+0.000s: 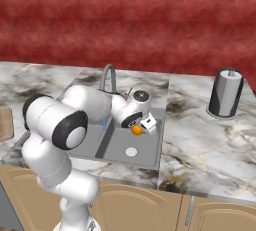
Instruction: Pick the orange from the sink and place it on the cutting board to airdry. Then turn off the sink faucet.
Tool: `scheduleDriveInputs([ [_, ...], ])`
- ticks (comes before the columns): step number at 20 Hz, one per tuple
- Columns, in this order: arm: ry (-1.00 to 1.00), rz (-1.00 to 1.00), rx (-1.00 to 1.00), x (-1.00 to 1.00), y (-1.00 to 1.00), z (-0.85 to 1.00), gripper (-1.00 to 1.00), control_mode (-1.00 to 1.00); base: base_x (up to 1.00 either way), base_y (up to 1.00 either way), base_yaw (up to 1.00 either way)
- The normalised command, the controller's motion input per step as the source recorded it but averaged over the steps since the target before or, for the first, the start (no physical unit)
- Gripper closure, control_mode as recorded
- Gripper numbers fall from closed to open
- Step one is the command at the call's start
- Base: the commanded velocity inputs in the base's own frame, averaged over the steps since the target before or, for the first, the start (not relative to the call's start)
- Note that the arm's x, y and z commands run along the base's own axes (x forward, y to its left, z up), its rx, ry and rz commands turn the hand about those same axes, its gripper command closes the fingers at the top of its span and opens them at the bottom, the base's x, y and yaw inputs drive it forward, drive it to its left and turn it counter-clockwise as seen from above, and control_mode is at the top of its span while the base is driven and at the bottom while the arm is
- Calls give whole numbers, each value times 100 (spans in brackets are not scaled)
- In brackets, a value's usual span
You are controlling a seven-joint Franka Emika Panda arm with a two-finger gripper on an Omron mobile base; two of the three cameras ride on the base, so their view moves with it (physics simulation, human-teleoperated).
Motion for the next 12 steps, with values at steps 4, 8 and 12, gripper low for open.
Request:
scheduleDriveInputs([
  [4, 0, 17, -12, -28, 14, 91, 100, -100, 0, 0, 0],
  [8, -2, 18, -9, -42, 5, 79, 100, -100, 0, 0, 0],
  [12, -3, 17, -8, -52, 7, 70, 100, -100, 0, 0, 0],
])
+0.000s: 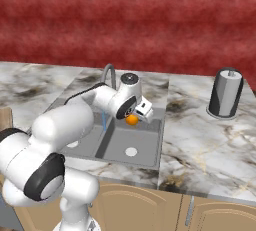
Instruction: Pick the orange from the sink and place it on the cutting board to airdry. Then turn off the sink faucet.
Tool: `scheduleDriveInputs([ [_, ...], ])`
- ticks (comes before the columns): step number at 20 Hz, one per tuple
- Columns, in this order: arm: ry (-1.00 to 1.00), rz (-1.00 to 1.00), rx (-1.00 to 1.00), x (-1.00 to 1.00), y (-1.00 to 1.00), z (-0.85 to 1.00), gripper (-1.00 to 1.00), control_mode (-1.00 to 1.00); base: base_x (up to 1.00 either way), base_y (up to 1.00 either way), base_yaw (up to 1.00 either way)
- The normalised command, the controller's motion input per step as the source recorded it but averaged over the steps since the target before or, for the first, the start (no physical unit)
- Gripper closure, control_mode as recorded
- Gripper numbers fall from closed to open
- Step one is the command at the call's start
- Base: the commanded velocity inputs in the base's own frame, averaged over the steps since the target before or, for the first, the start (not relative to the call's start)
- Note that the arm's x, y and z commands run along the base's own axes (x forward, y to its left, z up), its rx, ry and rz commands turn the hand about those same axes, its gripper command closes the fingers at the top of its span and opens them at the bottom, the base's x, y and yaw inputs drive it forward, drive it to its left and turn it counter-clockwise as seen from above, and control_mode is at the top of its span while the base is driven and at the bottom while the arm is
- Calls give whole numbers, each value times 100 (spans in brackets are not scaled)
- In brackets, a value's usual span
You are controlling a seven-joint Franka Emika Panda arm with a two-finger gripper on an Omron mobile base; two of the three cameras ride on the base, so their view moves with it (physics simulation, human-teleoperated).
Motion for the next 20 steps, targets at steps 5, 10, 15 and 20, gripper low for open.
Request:
scheduleDriveInputs([
  [5, -2, 18, -6, -46, 6, 77, 100, -100, 0, 0, 0],
  [10, 0, 22, -4, -39, 19, 53, 100, -100, 0, 0, 0],
  [15, -6, 12, -10, -50, 65, 3, 100, -100, 0, 0, 0],
  [20, -12, 6, -7, -59, 61, 4, 100, -100, 0, 0, 0],
])
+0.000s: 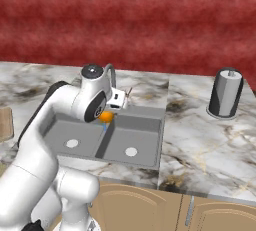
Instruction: Pick the orange from the sink and place it on the cutting board to airdry. Then turn off the sink faucet.
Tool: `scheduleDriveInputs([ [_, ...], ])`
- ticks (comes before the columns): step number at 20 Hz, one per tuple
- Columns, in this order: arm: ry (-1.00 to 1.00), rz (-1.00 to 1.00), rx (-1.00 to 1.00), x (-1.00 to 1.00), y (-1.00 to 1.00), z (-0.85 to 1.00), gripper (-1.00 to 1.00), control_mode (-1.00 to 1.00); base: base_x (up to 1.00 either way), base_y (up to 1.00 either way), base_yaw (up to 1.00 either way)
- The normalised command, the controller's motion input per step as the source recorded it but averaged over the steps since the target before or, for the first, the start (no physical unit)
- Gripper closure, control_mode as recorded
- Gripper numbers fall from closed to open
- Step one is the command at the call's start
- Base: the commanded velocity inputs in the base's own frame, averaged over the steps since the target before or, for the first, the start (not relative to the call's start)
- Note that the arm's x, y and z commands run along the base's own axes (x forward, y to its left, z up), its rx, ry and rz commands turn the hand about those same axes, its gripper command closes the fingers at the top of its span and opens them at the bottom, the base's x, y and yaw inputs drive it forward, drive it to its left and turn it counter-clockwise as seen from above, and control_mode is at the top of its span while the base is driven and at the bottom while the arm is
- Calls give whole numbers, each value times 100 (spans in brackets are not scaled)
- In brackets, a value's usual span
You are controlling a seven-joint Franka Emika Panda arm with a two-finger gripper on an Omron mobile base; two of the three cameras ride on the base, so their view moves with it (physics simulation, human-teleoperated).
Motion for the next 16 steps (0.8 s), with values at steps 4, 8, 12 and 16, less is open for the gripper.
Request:
scheduleDriveInputs([
  [4, -2, 15, 0, -37, 61, 19, 100, -100, 0, 0, 0],
  [8, -2, 24, 0, -24, 68, 18, 100, -100, 0, 0, 0],
  [12, 2, 32, 0, -7, 67, 33, 100, -100, 0, 0, 0],
  [16, 2, 34, -1, -7, 82, 12, 100, -100, 0, 0, 0],
])
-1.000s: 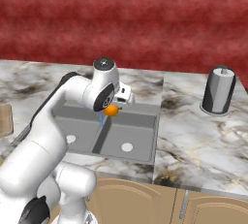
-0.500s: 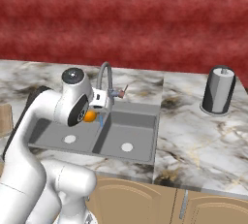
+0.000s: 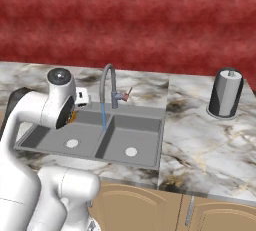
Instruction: Pick the orange from the sink and place it on the cutting board to airdry. Then turn off the sink faucet.
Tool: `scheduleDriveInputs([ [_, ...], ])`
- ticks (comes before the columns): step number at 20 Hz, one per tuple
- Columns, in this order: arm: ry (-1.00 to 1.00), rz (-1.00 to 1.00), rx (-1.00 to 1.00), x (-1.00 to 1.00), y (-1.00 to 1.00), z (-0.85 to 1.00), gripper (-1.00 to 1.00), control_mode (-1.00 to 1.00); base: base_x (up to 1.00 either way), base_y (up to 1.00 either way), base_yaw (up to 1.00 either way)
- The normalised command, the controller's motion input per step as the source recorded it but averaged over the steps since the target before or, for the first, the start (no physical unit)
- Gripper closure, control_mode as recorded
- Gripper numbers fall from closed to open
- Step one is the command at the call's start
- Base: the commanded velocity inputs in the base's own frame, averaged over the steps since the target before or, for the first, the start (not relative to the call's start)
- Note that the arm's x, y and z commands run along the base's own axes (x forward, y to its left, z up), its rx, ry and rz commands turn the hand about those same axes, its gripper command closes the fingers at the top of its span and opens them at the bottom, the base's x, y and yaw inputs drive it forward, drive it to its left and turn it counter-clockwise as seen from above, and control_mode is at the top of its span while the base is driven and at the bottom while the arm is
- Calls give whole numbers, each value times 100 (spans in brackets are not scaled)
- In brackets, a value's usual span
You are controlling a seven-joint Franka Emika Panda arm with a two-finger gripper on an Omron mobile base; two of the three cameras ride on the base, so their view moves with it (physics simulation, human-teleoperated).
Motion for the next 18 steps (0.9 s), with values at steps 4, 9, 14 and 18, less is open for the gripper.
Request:
scheduleDriveInputs([
  [4, -1, 26, -7, -7, 99, 0, 100, -100, 0, 0, 0],
  [9, -2, 16, -9, 0, 100, 0, 100, -100, 0, 0, 0],
  [14, 0, 17, -8, 0, 100, 1, 100, -100, 0, 0, 0],
  [18, 0, 17, -10, 0, 100, 0, 100, -100, 0, 0, 0],
])
